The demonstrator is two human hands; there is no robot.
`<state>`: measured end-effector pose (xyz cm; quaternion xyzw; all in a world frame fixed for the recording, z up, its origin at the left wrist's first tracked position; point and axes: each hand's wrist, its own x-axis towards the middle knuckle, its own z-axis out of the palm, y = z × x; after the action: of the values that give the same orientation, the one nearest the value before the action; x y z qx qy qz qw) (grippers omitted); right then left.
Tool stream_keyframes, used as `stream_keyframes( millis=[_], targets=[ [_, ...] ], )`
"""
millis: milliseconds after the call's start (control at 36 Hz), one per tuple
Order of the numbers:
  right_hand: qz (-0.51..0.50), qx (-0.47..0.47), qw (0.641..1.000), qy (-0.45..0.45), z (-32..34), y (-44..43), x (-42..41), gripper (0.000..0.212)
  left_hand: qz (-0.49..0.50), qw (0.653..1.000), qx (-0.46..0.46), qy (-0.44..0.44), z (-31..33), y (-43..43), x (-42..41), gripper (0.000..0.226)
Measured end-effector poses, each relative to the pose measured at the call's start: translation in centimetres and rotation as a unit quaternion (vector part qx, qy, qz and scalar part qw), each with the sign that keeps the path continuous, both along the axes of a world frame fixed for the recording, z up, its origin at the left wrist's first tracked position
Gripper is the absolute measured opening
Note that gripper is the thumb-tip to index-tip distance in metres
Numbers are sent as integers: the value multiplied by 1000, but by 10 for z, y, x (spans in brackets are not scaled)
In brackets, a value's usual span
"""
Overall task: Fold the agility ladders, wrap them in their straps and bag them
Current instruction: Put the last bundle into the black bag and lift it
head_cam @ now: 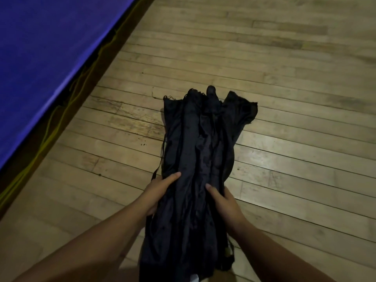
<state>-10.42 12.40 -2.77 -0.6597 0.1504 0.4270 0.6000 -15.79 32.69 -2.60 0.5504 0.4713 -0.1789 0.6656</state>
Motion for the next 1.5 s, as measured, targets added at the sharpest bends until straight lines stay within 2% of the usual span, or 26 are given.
stream_keyframes(
  millis=[139, 250, 333, 444, 556, 667, 722, 833, 944, 1000, 1056, 1139, 1306, 1389, 1500],
  targets=[
    [-16, 42, 997, 65, -9, -7, -3, 81, 7, 999, -48, -10, -5, -1, -8, 102],
    [-13, 83, 987, 138, -11, -9, -4, 80, -2, 999, -44, -8, -8, -10, -12, 102],
    [2, 79, 987, 139, -10, -6, -7, 85, 12, 997, -72, -38, -7, -18, -14, 103],
    [-13, 47, 993, 108, -8, -4, -13, 95, 36, 991, -108, -70, -3, -28, -11, 88],
    [-64, 96, 987, 116, -4, -8, -9, 84, 36, 987, -138, -80, 3, -35, -6, 86],
    [-46, 187, 967, 166, 11, -21, 1, 65, 49, 974, -216, -55, 16, -50, -2, 58],
    [-36, 191, 970, 146, 16, -28, 5, 65, 57, 969, -234, -49, 18, -59, 0, 60],
    [-59, 134, 989, 27, 24, -43, 14, 73, 78, 967, -233, -68, 11, -82, 12, 83],
    [-11, 38, 997, -69, 36, -66, 31, 69, 89, 970, -199, -105, 5, -110, 27, 87],
    [38, -50, 993, -95, 33, -80, 40, 84, 83, 972, -182, -120, 4, -125, 36, 88],
    [57, -85, 990, -95, 27, -95, 47, 97, 79, 972, -176, -131, 3, -139, 46, 90],
    [-7, 21, 997, -78, 26, -106, 47, 74, 58, 977, -152, -136, 9, -152, 59, 82],
    [-97, 109, 986, -81, 21, -116, 57, 91, -24, 980, -88, -177, 28, -163, 100, 50],
    [-115, 112, 981, -104, 47, -129, 76, 80, -52, 975, -90, -198, 53, -173, 124, 53],
    [-117, 113, 979, -122, 113, -150, 107, 71, -54, 969, -103, -217, 113, -191, 154, 70]
  ],
)
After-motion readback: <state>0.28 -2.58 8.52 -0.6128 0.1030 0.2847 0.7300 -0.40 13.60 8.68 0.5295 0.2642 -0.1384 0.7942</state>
